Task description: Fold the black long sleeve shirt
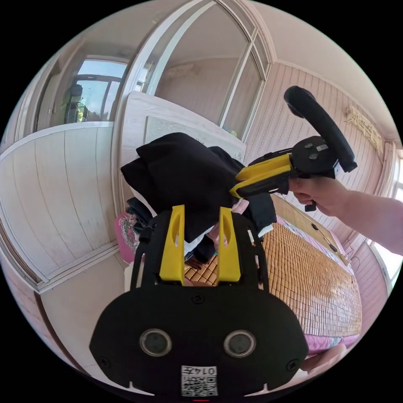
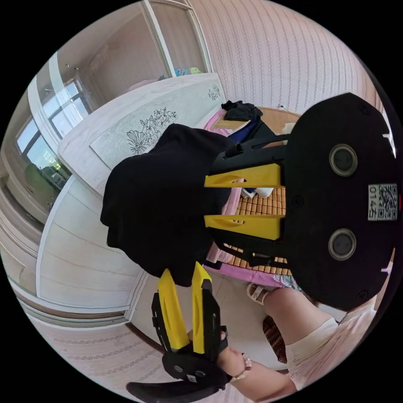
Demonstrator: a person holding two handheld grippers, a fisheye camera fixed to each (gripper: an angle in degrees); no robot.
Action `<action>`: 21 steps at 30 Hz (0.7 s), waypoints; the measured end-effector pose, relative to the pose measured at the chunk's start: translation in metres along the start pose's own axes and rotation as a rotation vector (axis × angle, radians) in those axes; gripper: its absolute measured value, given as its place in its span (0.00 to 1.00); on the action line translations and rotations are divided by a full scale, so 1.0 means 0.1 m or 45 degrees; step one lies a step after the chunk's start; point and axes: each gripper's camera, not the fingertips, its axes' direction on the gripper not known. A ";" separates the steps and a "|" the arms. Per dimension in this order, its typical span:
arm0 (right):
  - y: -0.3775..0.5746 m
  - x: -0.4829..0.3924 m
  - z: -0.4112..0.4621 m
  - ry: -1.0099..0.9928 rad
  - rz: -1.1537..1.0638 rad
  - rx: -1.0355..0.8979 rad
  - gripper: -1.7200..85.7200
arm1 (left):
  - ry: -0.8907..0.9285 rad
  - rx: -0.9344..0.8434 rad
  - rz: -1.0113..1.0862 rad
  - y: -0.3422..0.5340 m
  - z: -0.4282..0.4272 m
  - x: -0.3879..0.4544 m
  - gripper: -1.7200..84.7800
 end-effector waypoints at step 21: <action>1.22 0.96 -1.87 0.104 0.045 0.248 0.01 | 0.053 0.290 0.152 -0.26 -0.78 0.87 0.01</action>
